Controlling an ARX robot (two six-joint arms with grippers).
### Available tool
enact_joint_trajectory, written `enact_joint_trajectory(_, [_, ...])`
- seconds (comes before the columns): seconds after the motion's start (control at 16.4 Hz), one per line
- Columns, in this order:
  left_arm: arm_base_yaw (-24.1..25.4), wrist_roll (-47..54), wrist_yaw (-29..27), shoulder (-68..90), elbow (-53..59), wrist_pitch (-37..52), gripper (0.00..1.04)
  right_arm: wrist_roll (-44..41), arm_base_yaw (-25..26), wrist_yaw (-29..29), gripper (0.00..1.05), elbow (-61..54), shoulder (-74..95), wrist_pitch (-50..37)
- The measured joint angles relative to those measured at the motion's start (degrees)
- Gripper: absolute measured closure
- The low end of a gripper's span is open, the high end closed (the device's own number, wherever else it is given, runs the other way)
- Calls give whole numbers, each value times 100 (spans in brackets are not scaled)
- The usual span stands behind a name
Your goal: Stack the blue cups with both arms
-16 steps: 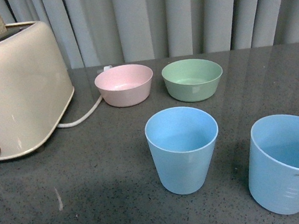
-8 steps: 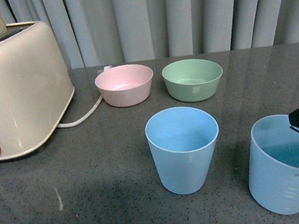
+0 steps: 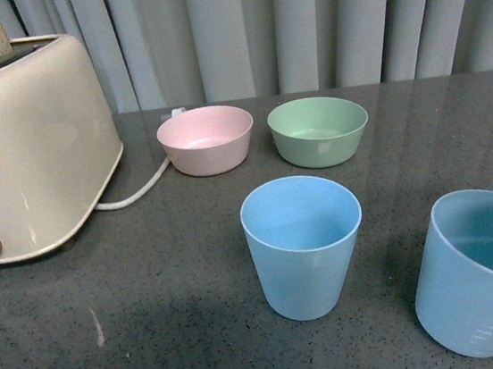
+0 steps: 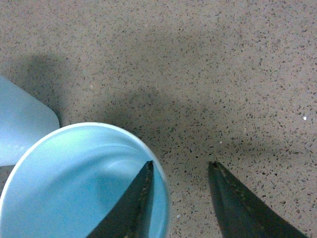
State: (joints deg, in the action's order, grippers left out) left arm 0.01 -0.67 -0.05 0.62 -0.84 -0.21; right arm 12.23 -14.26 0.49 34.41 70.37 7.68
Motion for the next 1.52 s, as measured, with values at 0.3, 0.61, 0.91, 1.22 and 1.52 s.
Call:
enact_joint_trajectory(0.3, [0, 2, 0, 0, 0, 0, 7, 44, 2, 24, 103, 109, -166, 190])
enact_joint_trajectory(0.61, [0, 4, 0, 0, 0, 0, 7, 15, 308, -2, 103, 533, -463, 435])
enact_joint_trajectory(0.91, [0, 4, 0, 0, 0, 0, 7, -4, -20, -382, 103, 1539, -476, 413])
enact_joint_trajectory(1.22, [0, 4, 2, 0, 0, 0, 7, 195, -732, -704, 103, 1685, 219, 385])
enact_joint_trajectory(1.52, [0, 4, 0, 0, 0, 0, 7, 195, -951, -479, 103, 1738, 507, 232])
